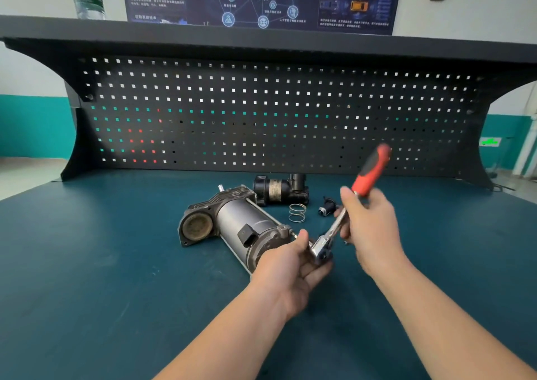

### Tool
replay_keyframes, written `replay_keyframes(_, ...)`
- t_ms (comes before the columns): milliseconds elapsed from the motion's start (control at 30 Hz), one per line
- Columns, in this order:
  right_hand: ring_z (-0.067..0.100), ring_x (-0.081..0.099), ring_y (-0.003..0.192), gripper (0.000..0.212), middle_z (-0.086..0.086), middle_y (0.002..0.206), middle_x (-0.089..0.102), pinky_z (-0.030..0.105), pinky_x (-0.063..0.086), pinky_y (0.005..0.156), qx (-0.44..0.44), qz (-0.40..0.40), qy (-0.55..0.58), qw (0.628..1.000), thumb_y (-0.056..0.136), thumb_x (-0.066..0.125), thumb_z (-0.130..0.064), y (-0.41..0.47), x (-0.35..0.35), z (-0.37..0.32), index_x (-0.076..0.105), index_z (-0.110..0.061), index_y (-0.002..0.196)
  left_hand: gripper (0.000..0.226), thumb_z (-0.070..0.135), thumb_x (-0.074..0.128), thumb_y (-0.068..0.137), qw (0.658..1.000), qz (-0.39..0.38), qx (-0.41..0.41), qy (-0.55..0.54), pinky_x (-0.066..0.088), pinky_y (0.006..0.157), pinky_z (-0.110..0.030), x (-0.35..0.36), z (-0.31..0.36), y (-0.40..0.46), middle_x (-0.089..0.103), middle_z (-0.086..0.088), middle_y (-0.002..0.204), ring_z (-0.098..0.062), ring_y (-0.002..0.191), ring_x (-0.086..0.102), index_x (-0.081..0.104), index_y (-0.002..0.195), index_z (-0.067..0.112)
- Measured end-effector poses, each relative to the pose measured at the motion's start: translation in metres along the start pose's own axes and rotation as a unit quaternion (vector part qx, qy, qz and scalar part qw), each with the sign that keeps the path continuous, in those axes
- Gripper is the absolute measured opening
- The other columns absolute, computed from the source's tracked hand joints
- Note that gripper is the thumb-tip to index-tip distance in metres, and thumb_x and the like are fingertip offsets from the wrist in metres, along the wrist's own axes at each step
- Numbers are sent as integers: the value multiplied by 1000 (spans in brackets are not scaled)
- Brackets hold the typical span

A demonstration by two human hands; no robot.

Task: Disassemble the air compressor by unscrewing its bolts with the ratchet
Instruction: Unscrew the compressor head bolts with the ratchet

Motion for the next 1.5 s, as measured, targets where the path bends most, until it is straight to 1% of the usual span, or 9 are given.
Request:
replay_keyframes(200, -12, 44, 61, 14, -23, 58, 37, 0, 30, 60, -471, -73, -207, 854, 87, 58, -33, -54, 37, -49, 55, -22, 79, 18, -2, 55, 85, 999, -28, 2, 42, 56, 49, -26, 0, 5, -5, 65, -10, 61, -18, 51, 64, 64, 70, 3)
replay_keyframes(400, 7, 45, 36, 35, -4, 41, 52, 24, 33, 42, 1, 76, -82, 994, 94, 50, -33, -7, 1, 5, 51, -14, 64, 13, 11, 58, 92, 1000, -8, -17, 1, 59, 57, -36, 0, 4, -4, 70, -17, 82, -26, 70, 67, 60, 94, -1)
replay_keyframes(533, 14, 39, 40, 26, 4, 49, 47, 16, 24, 31, 217, 36, 29, 975, 97, 49, -22, -2, -2, 41, 47, -10, 74, 14, 13, 58, 92, 1000, -2, -17, 23, 58, 62, -35, -1, 0, -1, 68, -14, 77, -24, 72, 63, 59, 85, 1)
replay_keyframes(667, 10, 51, 44, 32, -4, 44, 51, 27, 40, 50, -122, 19, -160, 979, 92, 54, -37, -10, 5, -12, 48, -19, 66, 12, 10, 64, 86, 1000, -5, -7, 7, 59, 54, -32, -1, 1, -2, 70, -16, 73, -24, 66, 65, 63, 84, -2)
replay_keyframes(867, 5, 33, 58, 23, -22, 62, 31, 12, 28, 54, -464, -87, -229, 851, 90, 59, -25, -58, 39, -49, 45, -20, 73, 42, -4, 48, 89, 999, -35, -3, 28, 54, 46, -25, 0, 4, -6, 67, -9, 62, -17, 54, 67, 72, 55, 5)
replay_keyframes(1033, 5, 46, 41, 30, -5, 54, 47, 22, 36, 47, -79, 63, -118, 988, 93, 55, -26, -14, 6, -9, 43, -21, 66, 10, 5, 55, 92, 1000, -10, -16, -2, 59, 56, -36, 0, 6, -6, 70, -15, 67, -26, 67, 66, 59, 85, -1)
replay_keyframes(1167, 2, 31, 23, 25, 3, 57, 37, 12, 19, 27, 286, 66, 187, 938, 96, 46, -9, -9, 4, 44, 41, -10, 71, 13, 8, 54, 93, 1000, -14, -16, 13, 58, 55, -33, 3, 4, -6, 70, -15, 67, -24, 61, 66, 58, 87, -2)
replay_keyframes(1300, 7, 44, 39, 29, -4, 51, 47, 27, 36, 46, -6, 59, -74, 995, 94, 53, -27, -5, 3, 7, 47, -16, 67, 12, 10, 61, 89, 1000, -5, -6, 28, 59, 55, -32, -1, 3, -5, 70, -16, 72, -24, 65, 65, 61, 83, 0)
replay_keyframes(1500, 4, 32, 58, 17, -19, 63, 32, 12, 28, 54, -481, -72, -222, 845, 91, 54, -24, -58, 37, -46, 46, -20, 76, 24, -5, 52, 87, 998, -25, 7, 62, 53, 45, -23, -1, 6, -6, 65, -9, 58, -16, 49, 63, 65, 68, 3)
Point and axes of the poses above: each hand's wrist, its own y-axis towards the middle knuckle, its own x-axis out of the palm, z = x × y, the point moved 5 cm from there along y, towards the middle knuckle
